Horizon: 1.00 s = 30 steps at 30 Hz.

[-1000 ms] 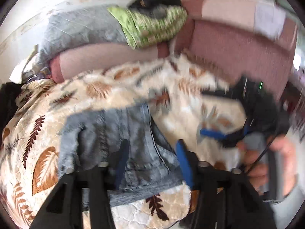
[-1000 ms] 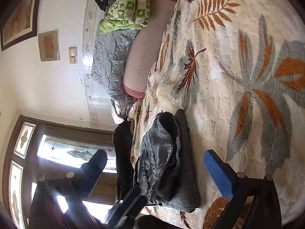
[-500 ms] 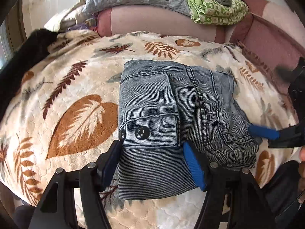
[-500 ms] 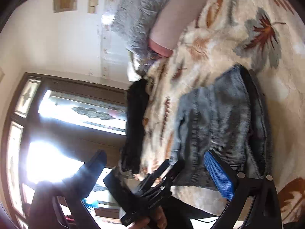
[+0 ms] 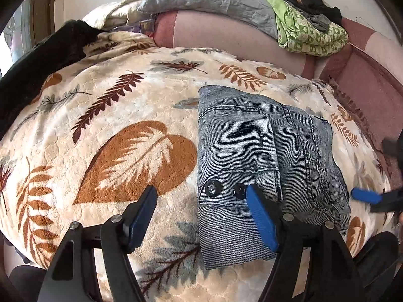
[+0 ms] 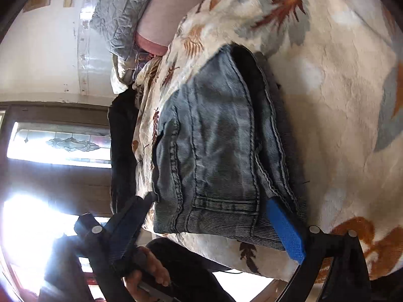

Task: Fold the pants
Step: 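Open the left tool and raise it off the folded waistband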

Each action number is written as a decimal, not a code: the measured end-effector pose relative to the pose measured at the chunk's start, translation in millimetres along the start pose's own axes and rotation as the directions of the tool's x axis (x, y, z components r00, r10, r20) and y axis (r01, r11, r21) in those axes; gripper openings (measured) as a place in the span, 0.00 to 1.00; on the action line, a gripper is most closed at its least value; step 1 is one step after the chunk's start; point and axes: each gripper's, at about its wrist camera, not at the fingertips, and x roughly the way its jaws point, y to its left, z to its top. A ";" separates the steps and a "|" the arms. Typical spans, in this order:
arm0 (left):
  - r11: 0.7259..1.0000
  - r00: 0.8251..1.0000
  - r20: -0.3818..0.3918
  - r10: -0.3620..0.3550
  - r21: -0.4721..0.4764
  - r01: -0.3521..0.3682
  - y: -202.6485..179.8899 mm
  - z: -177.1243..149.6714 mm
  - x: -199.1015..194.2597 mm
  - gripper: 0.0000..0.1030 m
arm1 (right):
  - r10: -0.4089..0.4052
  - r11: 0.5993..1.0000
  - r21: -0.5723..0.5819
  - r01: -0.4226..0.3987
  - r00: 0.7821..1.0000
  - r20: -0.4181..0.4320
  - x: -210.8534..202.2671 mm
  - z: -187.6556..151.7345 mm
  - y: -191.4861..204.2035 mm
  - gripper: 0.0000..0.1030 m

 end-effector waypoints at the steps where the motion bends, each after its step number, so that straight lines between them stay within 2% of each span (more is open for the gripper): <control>1: 1.000 1.000 0.015 0.012 0.018 -0.012 -3.4 -1.3 -2.7 0.71 | 0.027 0.999 -0.027 -0.026 1.000 0.016 -4.8 5.5 13.6 0.96; 4: 0.997 0.999 0.022 0.041 0.064 -0.042 -9.2 0.1 -4.2 0.71 | 0.099 0.990 -0.100 -0.095 0.995 0.029 -3.2 28.9 56.0 0.96; 7: 0.997 0.999 0.026 0.043 0.065 -0.044 -8.2 -1.5 -4.8 0.71 | 0.156 0.980 -0.119 -0.157 0.988 -0.014 27.2 60.7 79.3 0.96; 8: 0.996 0.999 0.030 0.046 0.072 -0.048 -8.8 -1.8 -4.9 0.71 | 0.153 0.981 -0.121 -0.154 0.988 -0.021 40.4 71.0 79.5 0.96; 10: 0.995 0.998 0.038 0.055 0.085 -0.058 -10.8 -2.1 -7.0 0.71 | 0.097 0.993 -0.058 -0.098 0.995 -0.023 68.1 84.8 56.9 0.97; 12: 0.995 0.998 0.038 0.041 0.091 -0.044 -12.6 -3.3 -5.9 0.71 | -0.038 0.999 0.025 0.040 0.996 -0.075 103.7 94.3 18.2 0.96; 13: 0.994 0.998 0.038 0.050 0.094 -0.053 -13.8 -3.6 -5.0 0.71 | 0.001 0.995 0.104 0.008 0.996 -0.087 112.6 91.5 -0.6 0.96; 14: 0.993 0.997 0.047 0.054 0.100 -0.058 -14.5 -4.0 -6.0 0.71 | 0.026 0.993 0.113 -0.020 0.998 -0.057 108.2 88.0 -3.2 0.95; 15: 0.992 0.997 0.052 0.055 0.107 -0.060 -14.7 -4.5 -6.7 0.71 | 0.028 0.998 0.060 -0.025 0.999 -0.041 101.0 85.1 6.6 0.95; 18: 0.994 0.997 0.051 0.050 0.099 -0.055 -12.8 -4.9 -5.2 0.71 | -0.025 0.999 -0.033 0.025 1.000 0.005 75.2 75.9 30.0 0.96; 20: 0.993 0.997 0.055 0.052 0.103 -0.058 -13.3 -5.3 -5.6 0.71 | 0.024 0.998 -0.053 -0.023 1.000 0.019 60.3 66.9 31.5 0.96; 21: 0.993 0.997 0.057 0.055 0.105 -0.061 -14.0 -5.4 -5.4 0.71 | 0.004 0.998 -0.056 -0.004 1.000 0.010 60.6 61.6 26.3 0.97; 23: 0.992 0.997 0.056 0.053 0.108 -0.059 -15.7 -5.3 -5.6 0.71 | -0.139 0.990 -0.036 0.138 0.990 -0.025 74.6 57.5 -0.3 0.97; 24: 0.992 0.997 0.057 0.058 0.111 -0.064 -16.9 -5.1 -5.7 0.71 | -0.095 0.995 0.003 0.095 0.995 -0.026 76.6 57.1 -17.1 0.97; 25: 0.991 0.996 0.065 0.063 0.116 -0.070 -17.3 -4.8 -8.1 0.71 | -0.040 0.999 0.034 0.040 0.999 0.017 68.6 56.4 -23.0 0.97; 26: 0.992 0.996 0.076 0.050 0.114 -0.059 -15.2 -3.9 -12.3 0.71 | -0.015 0.998 0.057 0.013 1.000 0.024 61.7 56.4 -23.1 0.97; 28: 0.998 0.997 0.082 -0.004 0.062 -0.001 -4.2 0.1 -21.0 0.71 | -0.050 0.998 0.044 0.049 0.998 0.022 51.2 54.4 -14.5 0.97; 30: 0.999 0.993 0.115 -0.034 -0.004 0.034 8.5 3.0 -31.1 0.71 | -0.032 0.999 0.003 0.032 0.999 0.032 40.4 46.3 -3.1 0.97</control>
